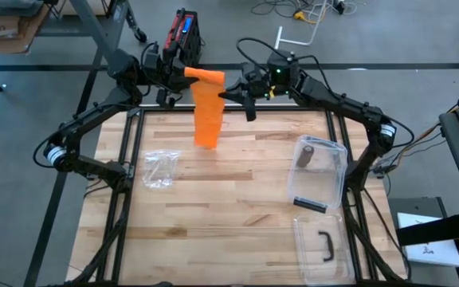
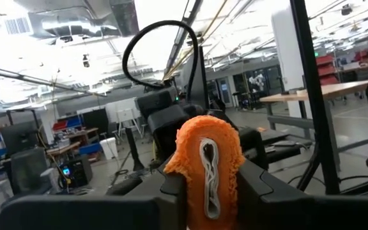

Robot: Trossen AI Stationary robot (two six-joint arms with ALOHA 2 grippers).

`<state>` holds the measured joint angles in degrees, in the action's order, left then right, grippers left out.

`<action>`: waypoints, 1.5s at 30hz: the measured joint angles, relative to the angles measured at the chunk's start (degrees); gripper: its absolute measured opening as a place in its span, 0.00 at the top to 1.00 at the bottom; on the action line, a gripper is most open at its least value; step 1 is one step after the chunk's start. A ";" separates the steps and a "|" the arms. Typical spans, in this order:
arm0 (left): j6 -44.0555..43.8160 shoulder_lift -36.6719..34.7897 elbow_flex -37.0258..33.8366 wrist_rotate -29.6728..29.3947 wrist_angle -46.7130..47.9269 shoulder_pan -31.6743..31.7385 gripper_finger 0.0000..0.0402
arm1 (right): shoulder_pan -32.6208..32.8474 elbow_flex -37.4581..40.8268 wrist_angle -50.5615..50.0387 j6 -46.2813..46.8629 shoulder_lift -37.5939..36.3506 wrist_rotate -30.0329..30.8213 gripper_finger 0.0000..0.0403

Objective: Roll bandage
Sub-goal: Roll the orange bandage

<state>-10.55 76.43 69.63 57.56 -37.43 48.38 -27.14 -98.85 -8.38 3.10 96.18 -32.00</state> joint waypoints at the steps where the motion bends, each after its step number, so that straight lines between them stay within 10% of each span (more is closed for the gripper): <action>1: 0.44 0.04 0.00 0.00 0.07 0.00 0.85 | 0.00 0.00 -0.21 -0.01 -0.34 -0.02 1.00; 20: 18.25 0.12 0.00 -1.31 8.56 -0.07 0.87 | 0.00 -0.13 3.56 7.32 -1.16 -7.18 1.00; 36: 27.45 0.12 0.00 -0.39 13.61 -0.98 0.88 | -0.04 -0.13 4.39 5.81 -1.16 0.42 1.00; 45: 27.02 0.11 0.00 -0.98 13.96 -1.07 0.88 | -0.13 -0.13 4.00 4.90 -1.16 -2.71 0.82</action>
<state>16.47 76.54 69.63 56.58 -23.47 47.31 -27.27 -98.98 -4.38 8.00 95.02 -34.70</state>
